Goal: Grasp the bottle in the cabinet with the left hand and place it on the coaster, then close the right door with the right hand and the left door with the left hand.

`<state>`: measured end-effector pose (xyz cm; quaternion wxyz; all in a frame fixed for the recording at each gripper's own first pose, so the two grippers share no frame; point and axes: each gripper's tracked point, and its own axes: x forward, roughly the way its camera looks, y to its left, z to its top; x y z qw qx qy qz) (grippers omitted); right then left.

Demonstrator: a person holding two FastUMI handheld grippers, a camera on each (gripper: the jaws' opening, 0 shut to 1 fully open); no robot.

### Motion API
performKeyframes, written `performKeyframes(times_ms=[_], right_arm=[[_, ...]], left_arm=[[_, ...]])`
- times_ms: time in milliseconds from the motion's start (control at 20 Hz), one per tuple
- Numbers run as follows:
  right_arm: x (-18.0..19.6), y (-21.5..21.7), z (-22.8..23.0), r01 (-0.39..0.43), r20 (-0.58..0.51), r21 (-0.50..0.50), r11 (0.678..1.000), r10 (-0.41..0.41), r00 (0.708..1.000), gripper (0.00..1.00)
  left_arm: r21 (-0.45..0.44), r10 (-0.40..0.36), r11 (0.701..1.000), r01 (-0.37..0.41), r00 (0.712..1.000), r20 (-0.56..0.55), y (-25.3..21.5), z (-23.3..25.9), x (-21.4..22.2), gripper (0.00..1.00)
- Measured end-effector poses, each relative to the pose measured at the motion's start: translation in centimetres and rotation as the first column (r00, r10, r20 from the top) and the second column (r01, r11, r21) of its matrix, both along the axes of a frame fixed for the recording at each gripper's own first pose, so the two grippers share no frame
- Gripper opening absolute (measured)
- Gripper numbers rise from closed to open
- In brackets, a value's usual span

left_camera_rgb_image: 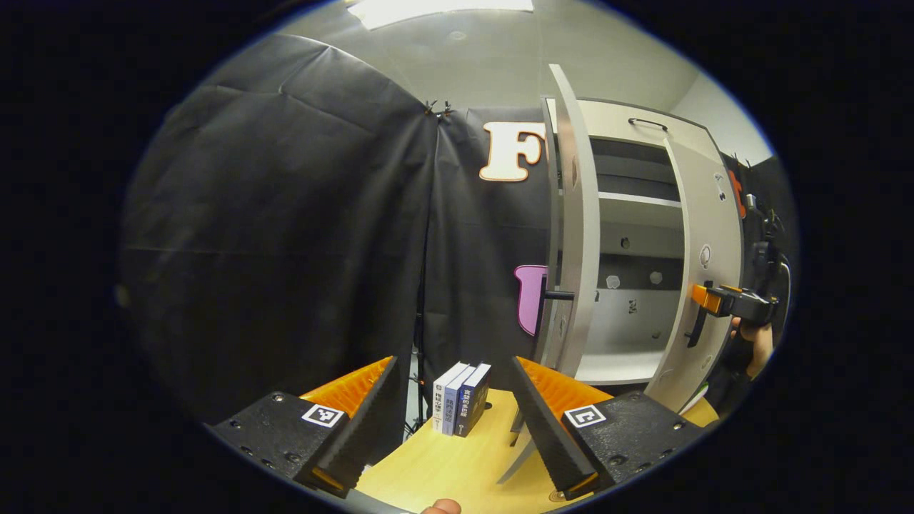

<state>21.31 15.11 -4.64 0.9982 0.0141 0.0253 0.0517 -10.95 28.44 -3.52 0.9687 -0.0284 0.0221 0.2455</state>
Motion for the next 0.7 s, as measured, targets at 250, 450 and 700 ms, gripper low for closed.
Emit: performKeyframes(times_ms=[250, 450, 700], right_arm=[[0.8, 0.3, -0.3, 0.015, 0.008, 0.002, 1.0, -0.015, 1.0, 1.0], [1.2, 0.5, -0.3, 0.032, 0.018, -0.004, 0.999, -0.032, 0.999, 1.0], [1.7, 0.9, -0.5, 0.053, 0.026, -0.015, 0.998, -0.053, 0.998, 1.0]], left_arm=[[-0.033, -0.027, 0.999, 0.027, 1.0, 0.008, -0.1, -0.6, 0.5, 0.94], [-0.052, -0.075, 0.996, 0.075, 0.997, 0.016, -0.4, -1.0, 1.3, 0.94], [-0.055, -0.147, 0.987, 0.148, 0.989, 0.025, -0.7, -0.8, 3.9, 1.0]])
